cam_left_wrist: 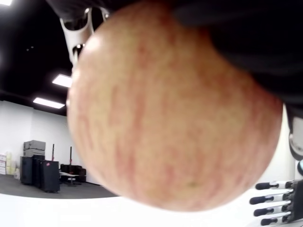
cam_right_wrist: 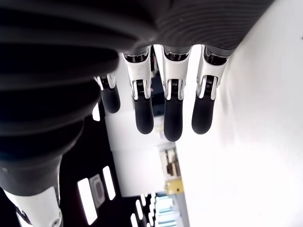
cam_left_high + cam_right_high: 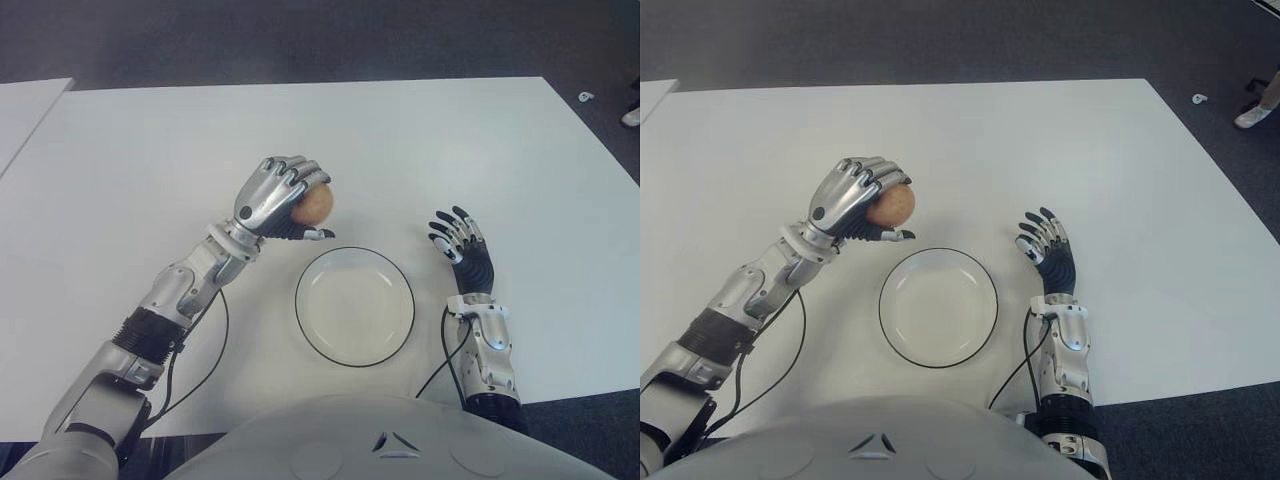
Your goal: Put the apples into the plate.
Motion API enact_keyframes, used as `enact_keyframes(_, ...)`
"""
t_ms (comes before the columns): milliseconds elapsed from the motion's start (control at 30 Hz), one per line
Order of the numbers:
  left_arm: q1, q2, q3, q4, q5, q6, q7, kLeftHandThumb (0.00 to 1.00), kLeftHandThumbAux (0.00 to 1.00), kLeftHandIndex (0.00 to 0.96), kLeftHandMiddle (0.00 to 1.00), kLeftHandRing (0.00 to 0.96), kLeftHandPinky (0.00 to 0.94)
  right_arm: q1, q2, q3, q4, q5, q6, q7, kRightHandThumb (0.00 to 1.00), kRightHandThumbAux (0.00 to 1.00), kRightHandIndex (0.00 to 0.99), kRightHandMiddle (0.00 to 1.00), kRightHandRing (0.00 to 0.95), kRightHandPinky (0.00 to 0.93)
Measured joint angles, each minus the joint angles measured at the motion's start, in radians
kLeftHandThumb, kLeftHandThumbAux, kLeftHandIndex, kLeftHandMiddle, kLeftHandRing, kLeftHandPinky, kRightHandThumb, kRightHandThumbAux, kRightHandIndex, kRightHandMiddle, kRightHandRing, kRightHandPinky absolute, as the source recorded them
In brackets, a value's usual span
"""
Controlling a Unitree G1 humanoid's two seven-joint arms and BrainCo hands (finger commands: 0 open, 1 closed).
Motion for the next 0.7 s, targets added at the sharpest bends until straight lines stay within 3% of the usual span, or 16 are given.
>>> enact_keyframes(700, 0.087, -0.062, -0.091, -0.099, 0.026, -0.043, -0.116, 0.748, 0.69, 0.445, 0.822, 0.836, 0.832, -0.002, 0.02, 0.0, -0.011, 0.006, 0.015, -0.021, 0.562, 0.728, 0.138, 0.275, 0.295, 0.333)
